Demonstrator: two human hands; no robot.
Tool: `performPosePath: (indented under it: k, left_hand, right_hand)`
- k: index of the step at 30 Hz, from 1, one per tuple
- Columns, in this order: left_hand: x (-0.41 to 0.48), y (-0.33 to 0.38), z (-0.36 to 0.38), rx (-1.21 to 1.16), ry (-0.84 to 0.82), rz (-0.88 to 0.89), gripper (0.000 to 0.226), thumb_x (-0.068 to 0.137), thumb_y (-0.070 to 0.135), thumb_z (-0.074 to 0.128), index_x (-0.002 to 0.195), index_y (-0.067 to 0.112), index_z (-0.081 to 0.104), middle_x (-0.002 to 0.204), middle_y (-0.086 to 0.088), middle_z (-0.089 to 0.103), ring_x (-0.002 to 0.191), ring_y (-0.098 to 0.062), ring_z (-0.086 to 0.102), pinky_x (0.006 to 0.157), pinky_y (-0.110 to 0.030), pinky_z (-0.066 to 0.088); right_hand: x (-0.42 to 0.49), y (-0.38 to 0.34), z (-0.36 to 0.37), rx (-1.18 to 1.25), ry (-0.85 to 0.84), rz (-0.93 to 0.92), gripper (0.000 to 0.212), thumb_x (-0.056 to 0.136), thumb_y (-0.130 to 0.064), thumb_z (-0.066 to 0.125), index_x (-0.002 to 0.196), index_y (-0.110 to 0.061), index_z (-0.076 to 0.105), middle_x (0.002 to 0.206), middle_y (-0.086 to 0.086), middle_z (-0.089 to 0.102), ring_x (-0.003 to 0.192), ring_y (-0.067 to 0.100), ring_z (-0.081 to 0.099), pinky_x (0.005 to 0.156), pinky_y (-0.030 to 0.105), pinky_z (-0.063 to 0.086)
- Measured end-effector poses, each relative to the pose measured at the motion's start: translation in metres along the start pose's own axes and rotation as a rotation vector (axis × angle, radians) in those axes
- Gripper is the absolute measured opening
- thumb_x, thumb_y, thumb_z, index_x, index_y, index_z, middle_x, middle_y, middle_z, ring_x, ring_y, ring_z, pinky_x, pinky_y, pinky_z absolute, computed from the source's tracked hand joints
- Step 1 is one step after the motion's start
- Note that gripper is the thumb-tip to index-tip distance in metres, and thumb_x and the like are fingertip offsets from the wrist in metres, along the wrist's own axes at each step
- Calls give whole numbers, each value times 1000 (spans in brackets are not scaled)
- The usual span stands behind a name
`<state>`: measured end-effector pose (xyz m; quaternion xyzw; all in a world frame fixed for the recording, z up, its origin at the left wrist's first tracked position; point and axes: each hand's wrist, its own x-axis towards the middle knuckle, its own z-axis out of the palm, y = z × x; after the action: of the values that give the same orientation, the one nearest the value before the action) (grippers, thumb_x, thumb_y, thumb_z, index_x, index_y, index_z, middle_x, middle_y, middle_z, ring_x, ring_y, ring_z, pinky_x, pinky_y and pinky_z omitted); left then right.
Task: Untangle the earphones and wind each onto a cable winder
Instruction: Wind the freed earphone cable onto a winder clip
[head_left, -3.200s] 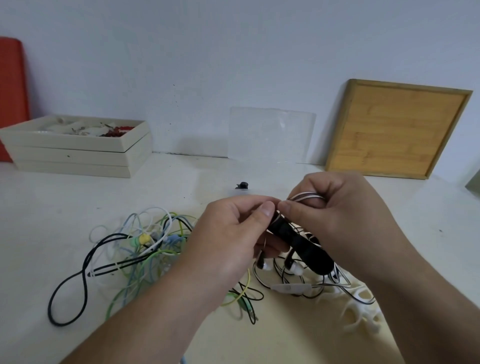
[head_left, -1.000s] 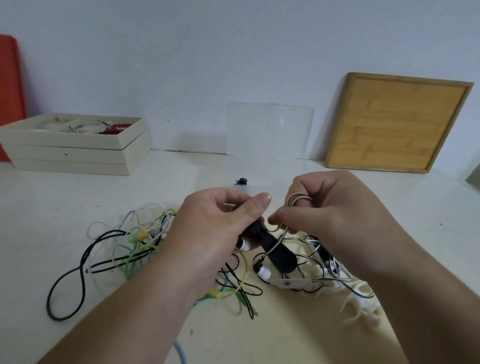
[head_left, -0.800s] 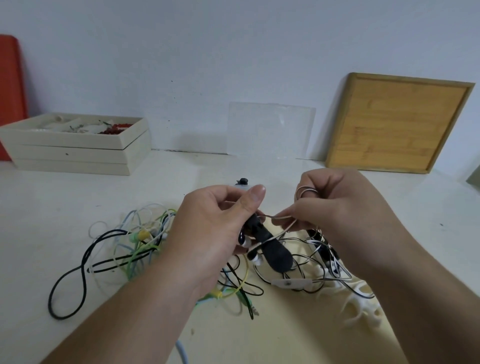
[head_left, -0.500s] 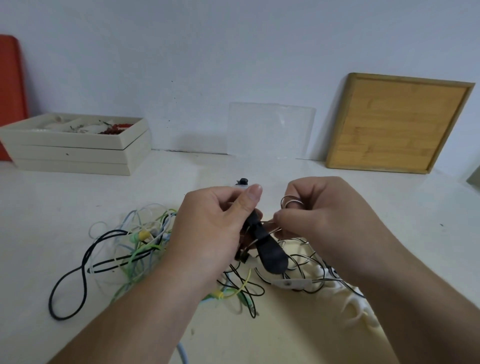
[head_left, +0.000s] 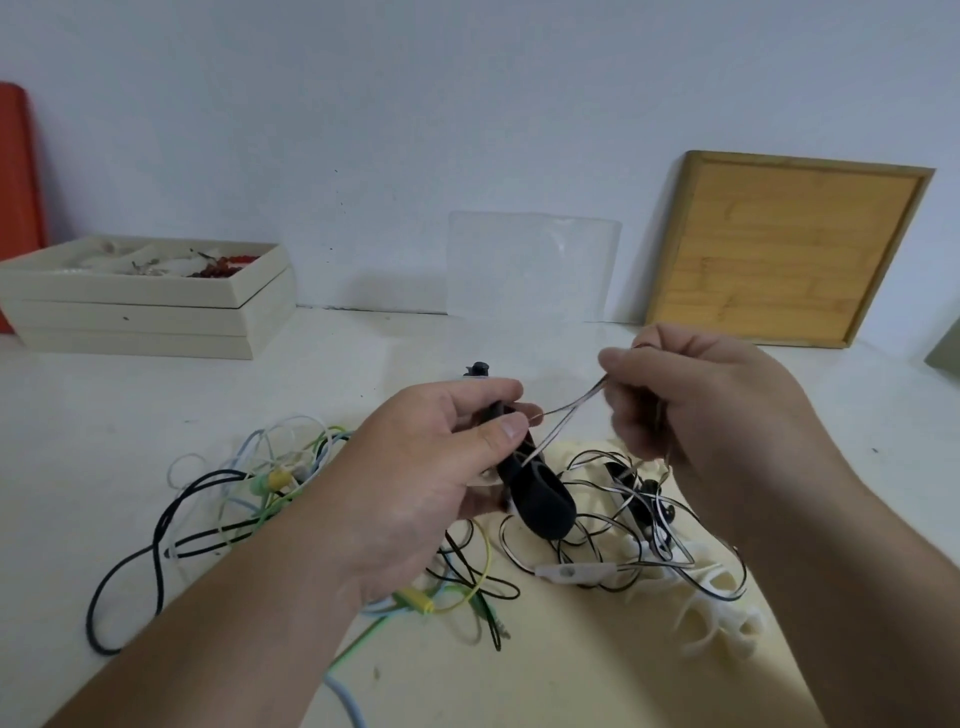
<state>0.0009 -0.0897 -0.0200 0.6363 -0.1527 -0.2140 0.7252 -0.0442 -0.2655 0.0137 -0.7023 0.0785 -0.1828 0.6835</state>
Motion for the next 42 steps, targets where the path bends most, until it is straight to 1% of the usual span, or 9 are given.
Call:
performPosePath:
  k: [3,10,14,19,24,30,35,40,42]
  left_hand:
    - [-1,1,-2,42,-50,-2,33,97,7,56,127,22,61,112,9,74,96,-16,70,61,-25,53]
    - [-2,4,-8,-27,-119,29,37,96,0,54,129,17,62,114,4,73,91,-17,71,64,-33,58]
    - [-3,4,-13,-74,-226,36,50,83,4,64,130,18,60,125,7,70,99,-19,71,75,-31,58]
    - [0,1,-9,-132,-146,37,65,73,1,70,134,17,54,111,-2,74,94,-23,73,75,-34,59]
    - [2,2,-5,-207,-35,21,57,67,4,69,123,0,56,102,-20,74,86,-25,73,66,-29,59]
    - [-1,3,1,-233,-82,-71,30,90,8,59,120,10,64,97,-7,72,87,-25,73,59,-41,59]
    - [0,5,3,-372,0,-132,37,86,11,58,119,-3,64,106,-20,73,78,-25,71,74,-40,61]
    - [0,6,5,-430,137,-207,25,97,2,52,115,-8,64,101,-29,70,72,-27,68,69,-39,62]
    - [-1,6,6,-388,162,-199,22,99,3,51,112,-5,66,95,-22,70,64,-23,67,64,-41,61]
  right_hand:
    - [4,-4,-8,130,-35,77,44,84,-7,65,53,-18,37,46,-2,29,40,12,19,38,18,16]
    - [2,-15,-23,158,-194,146,33,67,-22,67,59,-17,36,55,-3,15,45,10,11,43,24,8]
    - [2,-16,-18,308,-217,180,21,74,-25,58,59,-14,51,58,-2,27,48,11,23,43,22,17]
    - [1,-9,-8,462,-232,164,22,81,-24,56,64,-12,51,79,12,64,78,32,70,63,35,59]
    - [-2,-10,-3,480,-273,71,21,86,-24,51,71,-9,46,76,14,66,81,38,73,73,42,61]
    - [-7,-11,2,500,-302,13,20,86,-23,51,72,-9,47,78,16,65,82,37,72,74,41,61]
    - [-5,-11,1,481,-275,-2,21,84,-21,54,67,-9,52,79,19,66,85,40,73,80,47,60]
    - [-8,-8,0,231,-347,-108,22,82,-20,59,61,-15,61,88,16,70,94,35,69,72,42,60]
    - [-10,-8,-1,143,-350,-154,24,83,-22,59,60,-16,61,83,13,68,81,29,65,63,33,55]
